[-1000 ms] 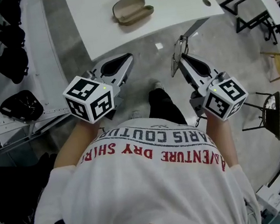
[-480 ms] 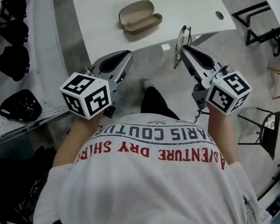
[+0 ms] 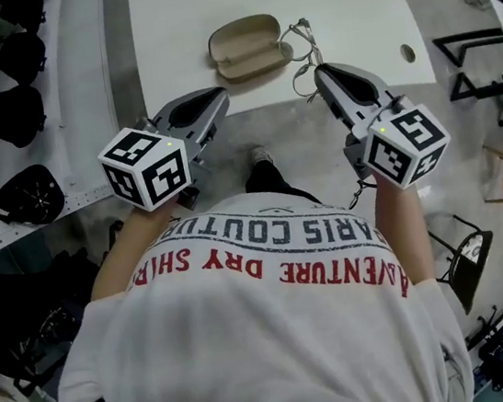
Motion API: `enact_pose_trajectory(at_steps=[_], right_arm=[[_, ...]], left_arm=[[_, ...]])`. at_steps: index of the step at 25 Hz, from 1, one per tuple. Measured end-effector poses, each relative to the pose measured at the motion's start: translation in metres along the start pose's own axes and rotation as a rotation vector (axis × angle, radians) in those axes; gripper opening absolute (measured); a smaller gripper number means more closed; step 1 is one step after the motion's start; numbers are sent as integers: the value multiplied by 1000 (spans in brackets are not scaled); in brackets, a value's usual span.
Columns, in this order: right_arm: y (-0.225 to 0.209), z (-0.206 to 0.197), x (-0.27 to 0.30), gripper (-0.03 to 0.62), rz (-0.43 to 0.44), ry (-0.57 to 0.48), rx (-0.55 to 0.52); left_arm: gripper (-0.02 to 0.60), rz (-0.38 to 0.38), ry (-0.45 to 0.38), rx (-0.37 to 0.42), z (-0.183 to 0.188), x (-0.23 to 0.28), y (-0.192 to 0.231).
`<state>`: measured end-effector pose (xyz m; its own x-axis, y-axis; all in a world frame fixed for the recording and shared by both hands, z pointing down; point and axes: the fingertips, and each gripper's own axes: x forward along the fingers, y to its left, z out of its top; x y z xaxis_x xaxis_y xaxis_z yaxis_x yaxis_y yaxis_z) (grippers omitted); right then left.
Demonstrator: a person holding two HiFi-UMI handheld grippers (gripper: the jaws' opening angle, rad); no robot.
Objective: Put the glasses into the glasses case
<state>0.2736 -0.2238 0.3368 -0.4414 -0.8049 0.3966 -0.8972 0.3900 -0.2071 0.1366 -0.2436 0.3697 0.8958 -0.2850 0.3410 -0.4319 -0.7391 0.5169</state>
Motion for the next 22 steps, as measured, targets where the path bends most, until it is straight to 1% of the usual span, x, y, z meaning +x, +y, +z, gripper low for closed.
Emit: enact_pose_trajectory(at_steps=[4, 11, 17, 22], right_arm=[[-15, 4, 23, 31, 66, 60, -69], [-28, 11, 69, 31, 229, 193, -246], [-27, 7, 106, 31, 423, 339, -438], [-27, -11, 134, 31, 556, 476, -601]], left_arm=[[29, 54, -19, -27, 9, 12, 14], [29, 161, -69, -71, 20, 19, 42], [29, 262, -126, -127, 23, 16, 67], [29, 348, -169, -183, 16, 9, 85]])
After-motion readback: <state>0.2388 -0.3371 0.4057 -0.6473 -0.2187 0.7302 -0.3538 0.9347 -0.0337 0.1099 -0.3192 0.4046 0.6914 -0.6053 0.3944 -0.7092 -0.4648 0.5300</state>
